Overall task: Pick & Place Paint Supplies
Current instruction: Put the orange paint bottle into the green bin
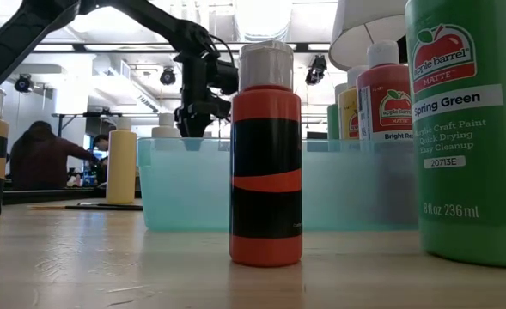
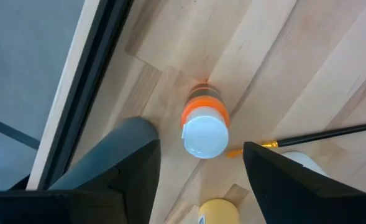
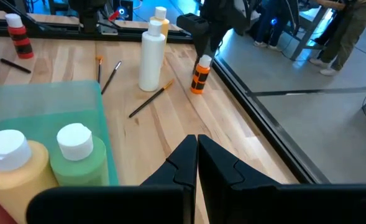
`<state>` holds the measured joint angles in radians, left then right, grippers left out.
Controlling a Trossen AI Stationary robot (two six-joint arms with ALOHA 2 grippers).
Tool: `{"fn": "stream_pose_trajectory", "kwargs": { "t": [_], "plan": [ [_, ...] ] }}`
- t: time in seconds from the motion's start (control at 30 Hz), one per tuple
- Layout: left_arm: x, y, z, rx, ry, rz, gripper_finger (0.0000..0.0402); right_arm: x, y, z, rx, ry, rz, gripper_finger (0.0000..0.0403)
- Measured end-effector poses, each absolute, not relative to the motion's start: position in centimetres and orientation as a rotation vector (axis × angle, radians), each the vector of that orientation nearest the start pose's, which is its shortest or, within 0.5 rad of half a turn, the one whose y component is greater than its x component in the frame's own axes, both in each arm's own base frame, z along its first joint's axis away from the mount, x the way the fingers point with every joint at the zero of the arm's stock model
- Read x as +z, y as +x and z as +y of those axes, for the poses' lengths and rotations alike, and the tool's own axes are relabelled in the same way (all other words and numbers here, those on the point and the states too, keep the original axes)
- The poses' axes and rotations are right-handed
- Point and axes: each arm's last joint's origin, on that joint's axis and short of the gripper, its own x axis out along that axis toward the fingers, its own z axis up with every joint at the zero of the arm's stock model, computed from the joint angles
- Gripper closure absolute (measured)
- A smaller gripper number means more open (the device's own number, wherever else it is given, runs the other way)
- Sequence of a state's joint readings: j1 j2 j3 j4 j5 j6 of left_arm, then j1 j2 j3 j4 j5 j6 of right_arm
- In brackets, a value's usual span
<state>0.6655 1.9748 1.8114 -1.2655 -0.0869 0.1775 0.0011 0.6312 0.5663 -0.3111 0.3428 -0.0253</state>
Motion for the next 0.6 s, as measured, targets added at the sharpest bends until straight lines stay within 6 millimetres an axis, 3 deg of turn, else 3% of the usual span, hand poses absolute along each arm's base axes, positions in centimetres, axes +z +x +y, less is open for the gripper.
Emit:
{"fn": "stream_pose_trajectory", "kwargs": {
  "t": [0.6],
  "plan": [
    [25.2, 31.1, 24.6, 0.462, -0.305, 1.471, 0.0168, 26.4, 14.4, -1.0, -0.332, -0.092, 0.390, 0.0394]
  ]
}}
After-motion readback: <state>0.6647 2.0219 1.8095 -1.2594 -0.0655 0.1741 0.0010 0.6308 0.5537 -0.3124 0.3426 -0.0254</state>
